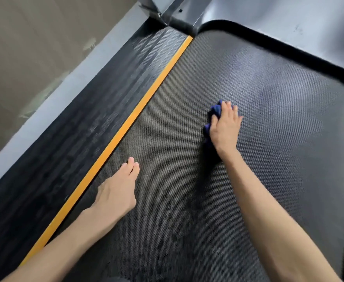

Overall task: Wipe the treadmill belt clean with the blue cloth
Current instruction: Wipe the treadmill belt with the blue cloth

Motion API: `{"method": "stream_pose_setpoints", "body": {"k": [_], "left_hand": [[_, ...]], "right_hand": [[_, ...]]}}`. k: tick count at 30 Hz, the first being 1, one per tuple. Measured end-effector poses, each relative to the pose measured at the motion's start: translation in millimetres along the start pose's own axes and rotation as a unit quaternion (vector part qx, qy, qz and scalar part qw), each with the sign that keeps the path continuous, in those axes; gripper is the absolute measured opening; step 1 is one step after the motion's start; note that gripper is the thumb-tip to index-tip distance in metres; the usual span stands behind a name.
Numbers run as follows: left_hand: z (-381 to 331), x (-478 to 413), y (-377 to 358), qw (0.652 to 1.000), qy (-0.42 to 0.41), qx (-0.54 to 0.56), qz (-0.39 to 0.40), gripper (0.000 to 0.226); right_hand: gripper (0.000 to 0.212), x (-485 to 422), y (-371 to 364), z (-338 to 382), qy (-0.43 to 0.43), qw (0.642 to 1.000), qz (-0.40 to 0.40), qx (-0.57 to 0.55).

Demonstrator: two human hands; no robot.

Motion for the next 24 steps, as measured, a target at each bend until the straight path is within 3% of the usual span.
{"method": "stream_pose_setpoints", "body": {"k": [1,3,6,8,9,11,14,16,17,20,24], "left_hand": [[-1.3,0.2,-0.5,1.000,-0.003,-0.003,-0.005,0.074],[-1.2,0.4,-1.6,1.000,-0.005,-0.004,-0.015,0.074],[3.8,-0.5,-3.7,0.999,-0.008,-0.011,-0.031,0.075],[5.0,-1.0,-5.0,0.999,-0.014,-0.012,-0.035,0.074],[6.2,-0.9,-4.0,0.999,-0.012,-0.010,-0.037,0.073],[5.4,-0.7,-1.2,0.999,-0.011,-0.012,-0.036,0.073],[3.9,-0.5,-2.4,1.000,-0.008,-0.014,-0.026,0.073],[5.2,1.1,-2.5,1.000,-0.008,-0.008,-0.021,0.074],[4.9,1.8,-1.7,1.000,-0.011,-0.006,-0.019,0.075],[4.2,2.4,2.3,1.000,-0.013,0.001,-0.012,0.074],[5.4,2.2,0.9,1.000,-0.009,0.003,-0.018,0.073]], "right_hand": [[0.056,10.2,-2.4,9.5,0.007,1.000,-0.003,-0.004],[0.058,56.3,-14.7,47.0,0.125,0.992,0.008,-0.019],[0.057,149.7,-42.5,95.4,0.341,0.935,0.102,-0.004],[0.055,160.8,-46.4,98.2,0.426,0.894,0.136,0.004],[0.053,147.2,-45.0,93.9,0.434,0.891,0.132,0.012],[0.051,98.0,-37.9,76.1,0.370,0.925,0.086,0.019],[0.048,17.7,-14.9,21.8,0.140,0.990,0.018,-0.025],[0.049,5.6,-6.8,10.3,0.029,0.999,-0.016,-0.033],[0.048,14.1,-6.6,20.9,0.031,0.999,-0.031,-0.022],[0.051,88.8,-28.6,82.2,0.210,0.977,0.015,-0.024],[0.053,199.0,-50.7,104.3,0.439,0.884,0.157,-0.006]]}}
Point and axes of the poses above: each hand's wrist, its own x-axis away from the middle knuckle, its own y-axis out of the back of the hand, z = x × y, the point moved 9 cm from there along -x, towards the middle knuckle, and after that the axes turned 1 degree about z, right-handed, at the moved point
